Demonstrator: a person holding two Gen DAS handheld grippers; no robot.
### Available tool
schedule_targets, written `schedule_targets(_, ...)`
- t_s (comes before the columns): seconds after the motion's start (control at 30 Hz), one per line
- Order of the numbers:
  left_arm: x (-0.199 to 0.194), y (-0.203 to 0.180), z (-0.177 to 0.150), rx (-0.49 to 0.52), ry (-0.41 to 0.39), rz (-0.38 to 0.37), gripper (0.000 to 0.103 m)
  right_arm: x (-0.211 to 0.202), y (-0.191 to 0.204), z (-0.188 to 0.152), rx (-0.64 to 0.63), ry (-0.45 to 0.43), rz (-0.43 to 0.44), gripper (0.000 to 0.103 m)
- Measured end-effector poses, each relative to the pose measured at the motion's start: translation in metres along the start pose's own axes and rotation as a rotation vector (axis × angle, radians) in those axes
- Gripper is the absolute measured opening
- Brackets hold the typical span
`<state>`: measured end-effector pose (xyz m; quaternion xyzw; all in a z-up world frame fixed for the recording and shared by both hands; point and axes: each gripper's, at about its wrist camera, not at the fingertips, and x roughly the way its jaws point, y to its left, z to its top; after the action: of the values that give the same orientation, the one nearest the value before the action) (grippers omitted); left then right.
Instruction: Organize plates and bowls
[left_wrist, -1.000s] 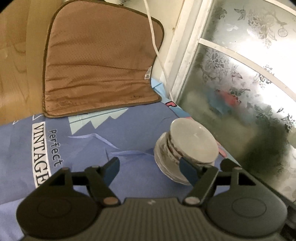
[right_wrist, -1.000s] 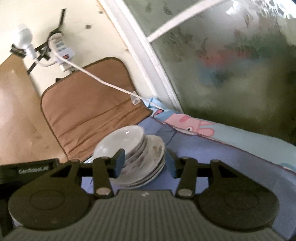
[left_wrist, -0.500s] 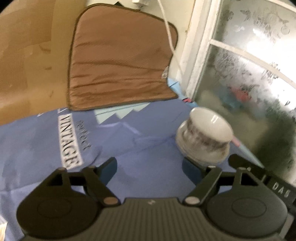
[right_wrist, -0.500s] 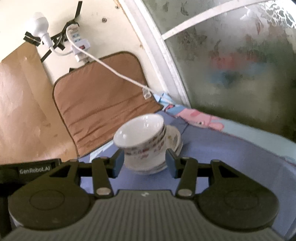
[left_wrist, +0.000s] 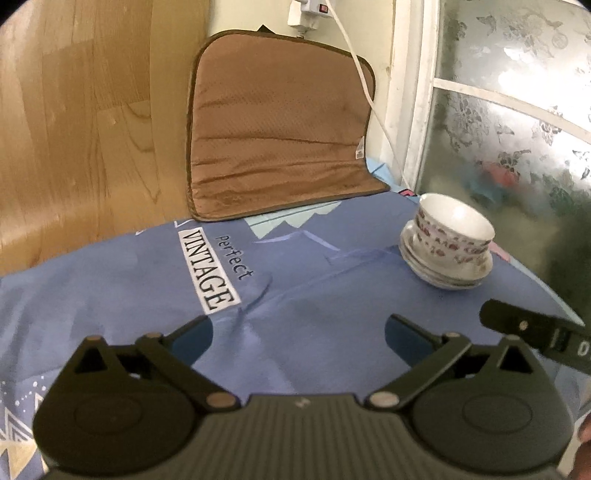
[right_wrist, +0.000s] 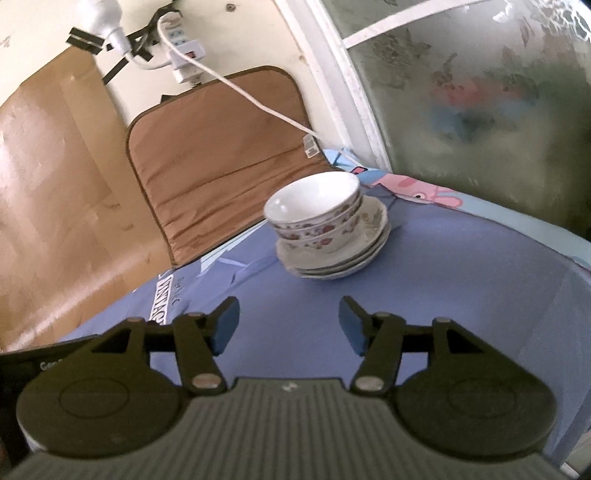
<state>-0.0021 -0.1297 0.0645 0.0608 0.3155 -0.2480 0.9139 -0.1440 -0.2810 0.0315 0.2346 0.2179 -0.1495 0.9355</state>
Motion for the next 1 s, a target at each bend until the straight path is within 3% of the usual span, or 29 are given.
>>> schedule_targets(0.2,0.008,0.008,-0.012,0.032,0.038,0.005,0.103,-0.004,0.014,-0.009,-0.019,0.015,-0.025,0.064)
schedule_targets(0.57,0.005,0.014,-0.024,0.089,-0.028,0.105,0.103,-0.005,0.029,-0.016,-0.026,0.007,-0.069,0.065)
schedule_targets(0.73,-0.006,0.006,-0.027,0.137,-0.076,0.108,0.103,-0.002,0.028,-0.020,-0.001,0.009,-0.075,0.066)
schedule_targets(1.0,-0.007,0.007,-0.027,0.124,-0.076,0.102,0.103,0.000,0.027,-0.019,0.006,0.006,-0.072,0.066)
